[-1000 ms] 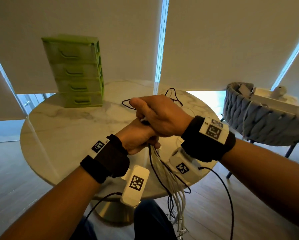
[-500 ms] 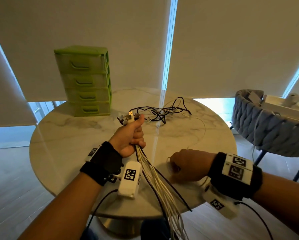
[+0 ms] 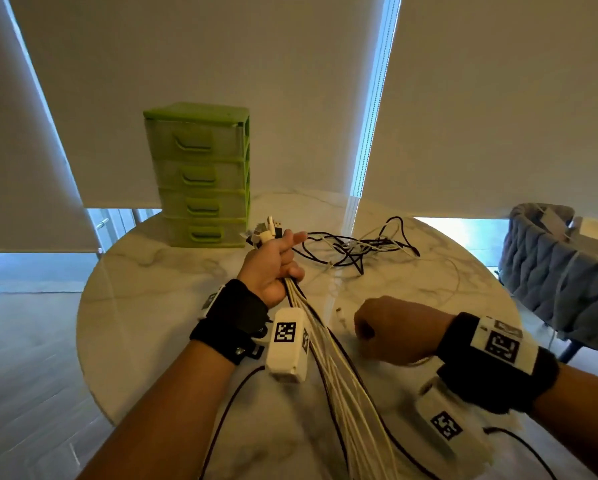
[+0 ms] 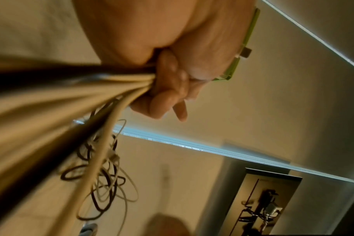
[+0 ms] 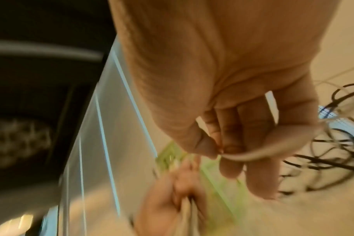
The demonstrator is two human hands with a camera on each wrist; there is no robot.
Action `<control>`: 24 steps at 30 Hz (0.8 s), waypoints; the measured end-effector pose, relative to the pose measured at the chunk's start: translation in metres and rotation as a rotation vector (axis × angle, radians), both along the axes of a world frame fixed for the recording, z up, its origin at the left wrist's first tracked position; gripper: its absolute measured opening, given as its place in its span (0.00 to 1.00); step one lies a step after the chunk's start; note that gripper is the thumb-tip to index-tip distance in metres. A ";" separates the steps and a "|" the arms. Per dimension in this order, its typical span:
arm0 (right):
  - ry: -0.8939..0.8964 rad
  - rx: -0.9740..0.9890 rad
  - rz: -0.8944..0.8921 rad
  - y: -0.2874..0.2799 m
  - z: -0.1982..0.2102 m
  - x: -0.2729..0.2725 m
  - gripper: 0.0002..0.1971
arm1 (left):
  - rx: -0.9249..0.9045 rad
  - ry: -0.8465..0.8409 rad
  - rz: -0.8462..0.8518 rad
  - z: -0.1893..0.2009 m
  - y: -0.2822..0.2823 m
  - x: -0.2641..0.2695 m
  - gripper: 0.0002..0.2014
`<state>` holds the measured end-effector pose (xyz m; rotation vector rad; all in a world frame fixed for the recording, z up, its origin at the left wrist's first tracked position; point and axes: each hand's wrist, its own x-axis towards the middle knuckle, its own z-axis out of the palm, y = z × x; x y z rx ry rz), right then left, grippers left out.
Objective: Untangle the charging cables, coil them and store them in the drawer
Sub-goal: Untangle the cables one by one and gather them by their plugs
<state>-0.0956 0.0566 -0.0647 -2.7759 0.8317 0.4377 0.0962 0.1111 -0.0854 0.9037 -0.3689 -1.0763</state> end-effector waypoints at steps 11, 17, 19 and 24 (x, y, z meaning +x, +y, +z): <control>-0.898 0.307 -0.106 -0.027 0.020 0.094 0.04 | -0.217 0.150 -0.142 -0.015 -0.010 0.033 0.18; -0.829 0.278 -0.093 -0.028 0.006 0.099 0.05 | -0.194 0.034 -0.097 -0.016 -0.009 0.031 0.13; -0.812 0.204 -0.125 -0.031 0.006 0.092 0.06 | -0.200 -0.002 -0.116 -0.018 -0.010 0.030 0.15; -1.064 0.145 -0.171 -0.023 0.008 0.085 0.12 | -0.217 -0.057 -0.285 -0.016 -0.004 0.024 0.19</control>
